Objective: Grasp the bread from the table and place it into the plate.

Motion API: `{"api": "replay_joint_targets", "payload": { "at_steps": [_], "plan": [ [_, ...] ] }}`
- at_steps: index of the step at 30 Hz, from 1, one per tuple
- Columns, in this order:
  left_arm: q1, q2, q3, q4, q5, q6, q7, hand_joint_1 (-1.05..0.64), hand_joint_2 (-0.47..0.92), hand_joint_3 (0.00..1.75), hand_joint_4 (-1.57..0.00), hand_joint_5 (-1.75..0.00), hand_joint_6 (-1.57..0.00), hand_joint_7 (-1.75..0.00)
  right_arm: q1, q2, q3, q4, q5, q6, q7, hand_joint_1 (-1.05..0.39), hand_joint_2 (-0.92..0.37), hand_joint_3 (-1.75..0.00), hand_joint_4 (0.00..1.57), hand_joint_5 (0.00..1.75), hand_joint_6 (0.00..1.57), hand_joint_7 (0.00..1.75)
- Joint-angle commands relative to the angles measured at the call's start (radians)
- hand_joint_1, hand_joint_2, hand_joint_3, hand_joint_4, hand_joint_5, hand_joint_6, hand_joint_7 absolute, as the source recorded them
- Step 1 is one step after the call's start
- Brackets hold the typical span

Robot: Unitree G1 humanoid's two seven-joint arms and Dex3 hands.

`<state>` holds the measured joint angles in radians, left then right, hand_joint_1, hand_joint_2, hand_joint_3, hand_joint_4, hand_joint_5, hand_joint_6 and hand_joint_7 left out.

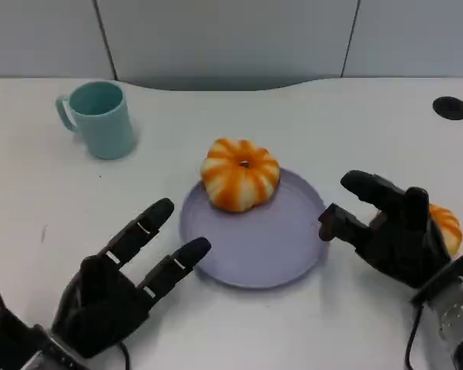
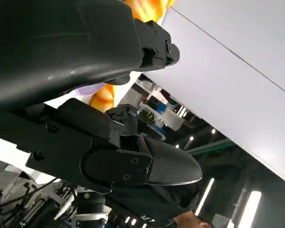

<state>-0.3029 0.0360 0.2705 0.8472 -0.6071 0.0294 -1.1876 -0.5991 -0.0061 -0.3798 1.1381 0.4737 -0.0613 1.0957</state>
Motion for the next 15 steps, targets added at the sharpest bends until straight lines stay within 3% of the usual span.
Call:
{"api": "replay_joint_targets", "payload": {
  "at_steps": [1, 15],
  "plan": [
    [-0.013, 0.003, 0.005, 0.015, 0.017, -0.011, -0.013, -1.03, 0.92, 0.34, -0.14, -0.44, -0.14, -0.02, 0.007, -0.032, -0.005, 0.007, -0.004, 0.005, 0.007, -0.52, -0.92, -0.13, 0.79, 1.24, 1.16, 0.01],
    [-0.074, 0.036, 0.053, 0.127, 0.035, -0.078, -0.060, -1.03, 0.92, 0.33, -0.18, -0.48, -0.20, -0.03, -0.032, -0.034, -0.011, 0.076, -0.014, -0.026, 0.034, -0.53, -0.92, -0.12, 0.79, 1.23, 1.14, 0.01]
  ]
}}
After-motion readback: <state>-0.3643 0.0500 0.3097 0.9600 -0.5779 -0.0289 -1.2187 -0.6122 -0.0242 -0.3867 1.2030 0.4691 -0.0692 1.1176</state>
